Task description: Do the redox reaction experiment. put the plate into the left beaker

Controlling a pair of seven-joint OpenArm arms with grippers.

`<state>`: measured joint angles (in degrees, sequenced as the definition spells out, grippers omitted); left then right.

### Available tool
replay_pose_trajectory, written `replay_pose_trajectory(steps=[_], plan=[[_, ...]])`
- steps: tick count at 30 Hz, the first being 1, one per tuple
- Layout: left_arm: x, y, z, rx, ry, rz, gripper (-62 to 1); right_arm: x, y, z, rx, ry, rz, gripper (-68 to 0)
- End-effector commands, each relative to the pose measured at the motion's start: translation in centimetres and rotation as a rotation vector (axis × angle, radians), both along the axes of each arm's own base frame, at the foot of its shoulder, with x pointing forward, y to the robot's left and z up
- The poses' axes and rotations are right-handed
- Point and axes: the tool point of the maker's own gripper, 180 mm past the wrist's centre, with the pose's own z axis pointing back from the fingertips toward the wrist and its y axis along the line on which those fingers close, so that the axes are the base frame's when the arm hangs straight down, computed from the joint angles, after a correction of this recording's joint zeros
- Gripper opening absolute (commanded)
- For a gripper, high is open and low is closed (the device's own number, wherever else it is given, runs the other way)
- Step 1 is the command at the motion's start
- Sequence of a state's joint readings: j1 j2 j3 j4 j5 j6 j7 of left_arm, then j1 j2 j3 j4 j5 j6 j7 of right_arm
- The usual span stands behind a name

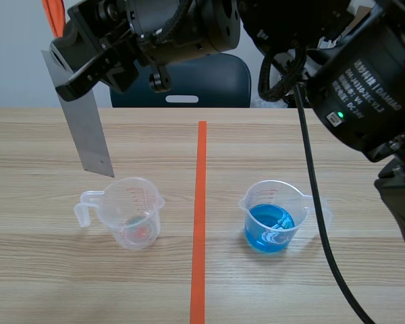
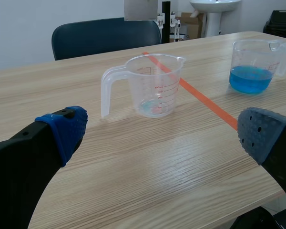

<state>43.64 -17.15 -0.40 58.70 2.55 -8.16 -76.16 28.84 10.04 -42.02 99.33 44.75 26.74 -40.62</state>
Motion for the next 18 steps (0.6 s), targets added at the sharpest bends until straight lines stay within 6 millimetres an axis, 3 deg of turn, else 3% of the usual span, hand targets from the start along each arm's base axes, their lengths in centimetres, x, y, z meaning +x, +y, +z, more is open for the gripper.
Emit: replay_pose_trajectory(steps=[1,18], plan=[[0.2,-0.2,0.6,-0.016,-0.026,0.001,1.4,0.2,-0.1,0.8,0.017,-0.017,-0.003,-66.9],[0.2,-0.2,0.6,-0.016,-0.025,0.001,1.4,0.5,-0.9,-0.8,0.009,-0.029,-0.035,-66.9]])
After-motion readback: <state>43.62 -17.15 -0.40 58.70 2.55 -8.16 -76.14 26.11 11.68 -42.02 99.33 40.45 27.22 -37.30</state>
